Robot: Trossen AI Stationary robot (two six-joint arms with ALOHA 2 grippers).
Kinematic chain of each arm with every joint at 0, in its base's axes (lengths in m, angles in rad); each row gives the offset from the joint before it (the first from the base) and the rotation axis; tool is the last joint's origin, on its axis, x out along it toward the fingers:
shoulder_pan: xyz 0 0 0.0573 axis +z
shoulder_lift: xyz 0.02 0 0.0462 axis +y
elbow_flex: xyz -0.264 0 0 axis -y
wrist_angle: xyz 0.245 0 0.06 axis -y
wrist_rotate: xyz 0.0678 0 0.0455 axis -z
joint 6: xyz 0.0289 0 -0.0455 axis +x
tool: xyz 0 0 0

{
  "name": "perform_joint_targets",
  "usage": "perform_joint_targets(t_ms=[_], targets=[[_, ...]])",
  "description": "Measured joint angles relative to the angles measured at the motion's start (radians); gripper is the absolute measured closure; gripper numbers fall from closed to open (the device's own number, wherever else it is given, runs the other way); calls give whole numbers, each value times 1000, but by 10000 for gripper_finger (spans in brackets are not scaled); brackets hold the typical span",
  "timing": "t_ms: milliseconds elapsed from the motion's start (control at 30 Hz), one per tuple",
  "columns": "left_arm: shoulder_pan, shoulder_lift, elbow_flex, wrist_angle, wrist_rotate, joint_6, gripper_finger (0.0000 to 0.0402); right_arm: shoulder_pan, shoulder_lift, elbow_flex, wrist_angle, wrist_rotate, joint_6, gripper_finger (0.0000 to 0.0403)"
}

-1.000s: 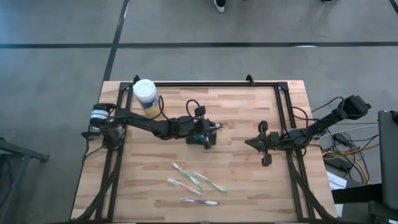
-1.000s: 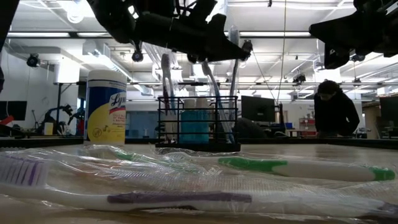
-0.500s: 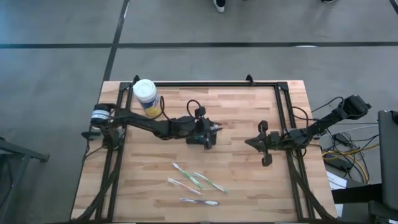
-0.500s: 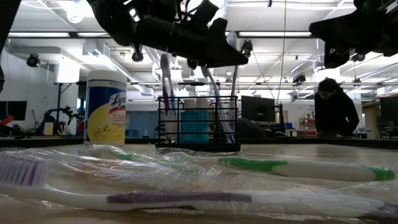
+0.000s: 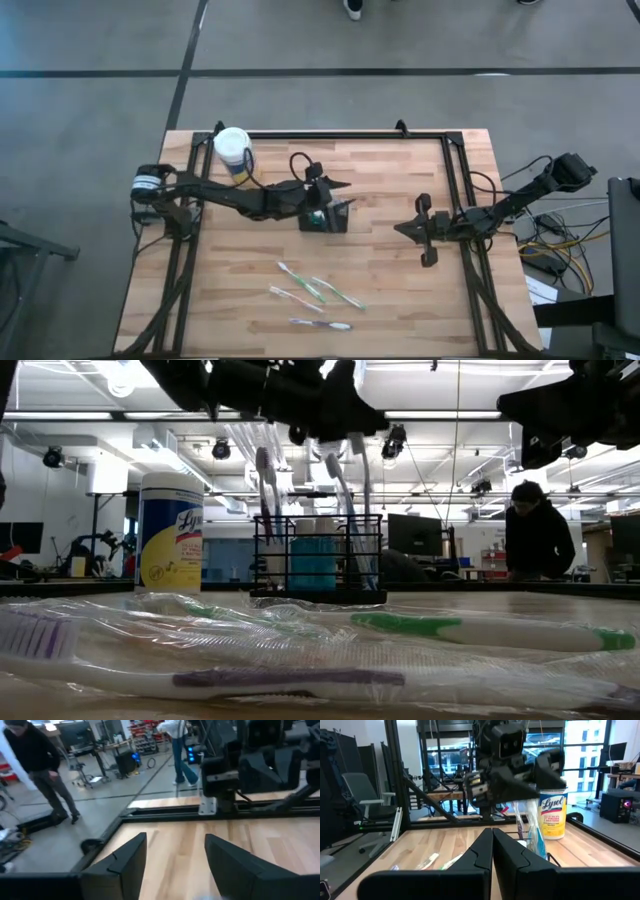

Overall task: Pick & Place toothbrushing station
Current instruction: Put the blue toothbrush into the mesh organizer

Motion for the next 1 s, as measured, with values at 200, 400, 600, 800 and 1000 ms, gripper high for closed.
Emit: perform_joint_targets(t_ms=[200, 400, 600, 800, 1000], targets=[[0, -80, 0, -63, -9, 22, 188, 0, 0, 0, 2, 0, -4, 394], [0, -134, 0, -114, -8, 66, 199, 0, 0, 0, 2, 0, -3, 394], [-11, -180, 0, -186, 42, 89, 263, 0, 0, 0, 4, 0, -3, 394], [-11, -175, 0, -239, 46, 100, 388, 0, 0, 0, 12, 0, -10, 394], [-12, -175, 0, -263, 59, 98, 397, 0, 0, 0, 16, 0, -12, 394]])
